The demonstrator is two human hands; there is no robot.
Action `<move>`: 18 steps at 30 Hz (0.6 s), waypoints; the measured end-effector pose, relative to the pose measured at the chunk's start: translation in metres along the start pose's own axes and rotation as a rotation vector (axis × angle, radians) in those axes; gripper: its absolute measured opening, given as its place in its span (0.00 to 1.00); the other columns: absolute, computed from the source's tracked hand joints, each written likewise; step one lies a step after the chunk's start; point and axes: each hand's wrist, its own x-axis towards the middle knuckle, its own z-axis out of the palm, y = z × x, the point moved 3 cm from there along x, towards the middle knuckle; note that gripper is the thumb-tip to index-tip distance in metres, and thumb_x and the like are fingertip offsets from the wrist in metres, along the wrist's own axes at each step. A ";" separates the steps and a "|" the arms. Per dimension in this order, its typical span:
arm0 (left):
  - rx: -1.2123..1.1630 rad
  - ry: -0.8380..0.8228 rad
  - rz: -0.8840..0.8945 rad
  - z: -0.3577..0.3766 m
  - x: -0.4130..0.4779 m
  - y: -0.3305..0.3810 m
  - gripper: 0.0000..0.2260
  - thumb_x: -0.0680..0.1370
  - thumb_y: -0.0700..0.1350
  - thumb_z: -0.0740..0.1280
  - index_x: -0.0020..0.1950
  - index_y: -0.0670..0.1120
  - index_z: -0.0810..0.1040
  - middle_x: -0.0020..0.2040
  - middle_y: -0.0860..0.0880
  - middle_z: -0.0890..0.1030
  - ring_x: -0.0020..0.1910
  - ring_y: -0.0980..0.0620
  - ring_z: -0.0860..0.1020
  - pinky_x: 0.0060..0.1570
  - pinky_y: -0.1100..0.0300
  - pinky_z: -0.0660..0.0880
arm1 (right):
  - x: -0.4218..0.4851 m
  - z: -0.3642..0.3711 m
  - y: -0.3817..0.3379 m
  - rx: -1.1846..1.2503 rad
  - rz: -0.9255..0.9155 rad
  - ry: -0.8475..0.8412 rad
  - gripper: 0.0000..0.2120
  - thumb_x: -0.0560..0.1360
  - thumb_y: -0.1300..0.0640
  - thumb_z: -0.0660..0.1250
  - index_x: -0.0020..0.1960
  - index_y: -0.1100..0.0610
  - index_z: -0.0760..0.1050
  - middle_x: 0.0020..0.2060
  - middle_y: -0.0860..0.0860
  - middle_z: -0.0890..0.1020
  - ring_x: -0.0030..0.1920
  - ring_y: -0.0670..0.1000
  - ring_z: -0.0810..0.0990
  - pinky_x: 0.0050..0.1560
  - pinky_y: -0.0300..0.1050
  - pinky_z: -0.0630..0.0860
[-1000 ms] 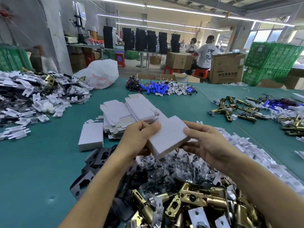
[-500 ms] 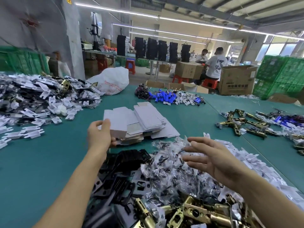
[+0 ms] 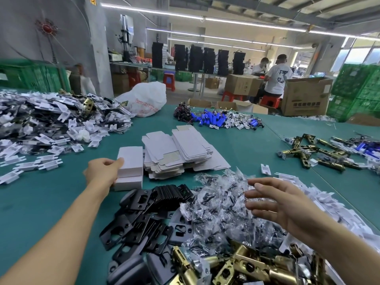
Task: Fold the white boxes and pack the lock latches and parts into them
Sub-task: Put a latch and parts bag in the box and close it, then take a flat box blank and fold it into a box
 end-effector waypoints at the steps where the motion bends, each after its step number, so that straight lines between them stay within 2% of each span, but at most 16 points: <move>1: 0.026 -0.006 0.017 -0.001 0.001 0.001 0.11 0.76 0.53 0.74 0.39 0.47 0.81 0.34 0.44 0.82 0.58 0.37 0.78 0.41 0.50 0.76 | 0.000 0.000 0.000 -0.004 -0.002 0.005 0.19 0.68 0.56 0.71 0.57 0.61 0.80 0.49 0.64 0.84 0.42 0.61 0.85 0.38 0.47 0.83; 3: 0.089 -0.014 0.053 -0.002 0.003 0.003 0.09 0.75 0.53 0.74 0.44 0.49 0.81 0.45 0.45 0.83 0.61 0.39 0.76 0.44 0.50 0.75 | 0.000 0.001 0.001 -0.013 -0.003 0.008 0.19 0.68 0.56 0.71 0.57 0.60 0.80 0.49 0.63 0.84 0.42 0.60 0.85 0.37 0.46 0.83; 5: 0.166 -0.028 0.106 -0.004 0.005 0.005 0.11 0.76 0.52 0.73 0.56 0.51 0.81 0.59 0.44 0.80 0.60 0.43 0.75 0.49 0.50 0.73 | 0.000 0.002 0.003 -0.017 -0.001 0.007 0.17 0.69 0.56 0.70 0.57 0.60 0.80 0.49 0.63 0.84 0.41 0.59 0.85 0.37 0.46 0.83; 8: 0.266 -0.126 0.197 0.002 0.007 0.012 0.18 0.80 0.47 0.66 0.70 0.56 0.75 0.68 0.44 0.74 0.51 0.47 0.77 0.50 0.51 0.71 | 0.001 0.002 0.005 -0.016 -0.003 0.017 0.13 0.73 0.58 0.68 0.57 0.60 0.80 0.48 0.63 0.84 0.41 0.60 0.84 0.38 0.47 0.83; 9: 0.283 -0.164 0.209 0.007 0.006 0.013 0.18 0.81 0.47 0.63 0.71 0.56 0.74 0.71 0.44 0.73 0.53 0.46 0.77 0.50 0.51 0.71 | 0.001 0.001 0.006 -0.016 -0.006 0.020 0.13 0.73 0.59 0.68 0.56 0.60 0.80 0.48 0.63 0.84 0.42 0.60 0.84 0.38 0.47 0.83; 11: 0.276 -0.222 0.186 0.017 0.001 0.014 0.19 0.81 0.54 0.63 0.72 0.56 0.73 0.74 0.46 0.71 0.66 0.42 0.73 0.59 0.48 0.71 | 0.001 0.000 0.008 -0.019 -0.010 0.024 0.15 0.71 0.58 0.69 0.56 0.60 0.80 0.48 0.63 0.84 0.41 0.60 0.84 0.38 0.47 0.82; 12: 0.289 -0.228 0.176 0.022 -0.002 0.013 0.22 0.78 0.61 0.66 0.71 0.56 0.72 0.73 0.47 0.71 0.69 0.41 0.70 0.63 0.46 0.70 | 0.001 0.000 0.009 -0.022 -0.010 0.028 0.16 0.69 0.57 0.70 0.56 0.60 0.80 0.48 0.63 0.84 0.41 0.60 0.84 0.37 0.47 0.82; 14: 0.385 -0.194 0.171 0.029 -0.008 0.013 0.33 0.70 0.70 0.71 0.71 0.56 0.71 0.71 0.45 0.72 0.69 0.39 0.70 0.63 0.42 0.70 | 0.002 -0.002 0.011 -0.021 -0.010 0.034 0.16 0.68 0.57 0.70 0.55 0.61 0.81 0.47 0.63 0.84 0.41 0.60 0.85 0.36 0.47 0.82; 16: 0.448 -0.142 0.171 0.030 -0.012 0.015 0.37 0.67 0.69 0.74 0.71 0.55 0.71 0.70 0.44 0.73 0.68 0.38 0.71 0.60 0.42 0.70 | 0.002 -0.003 0.013 -0.012 -0.011 0.038 0.14 0.68 0.57 0.70 0.53 0.60 0.82 0.47 0.64 0.84 0.41 0.61 0.84 0.36 0.47 0.82; 18: 0.455 -0.127 0.183 0.029 -0.012 0.017 0.36 0.68 0.65 0.75 0.72 0.54 0.71 0.70 0.42 0.73 0.68 0.37 0.70 0.59 0.44 0.70 | 0.003 -0.005 0.014 -0.009 -0.013 0.043 0.14 0.68 0.57 0.70 0.52 0.60 0.82 0.47 0.64 0.84 0.41 0.61 0.84 0.37 0.48 0.83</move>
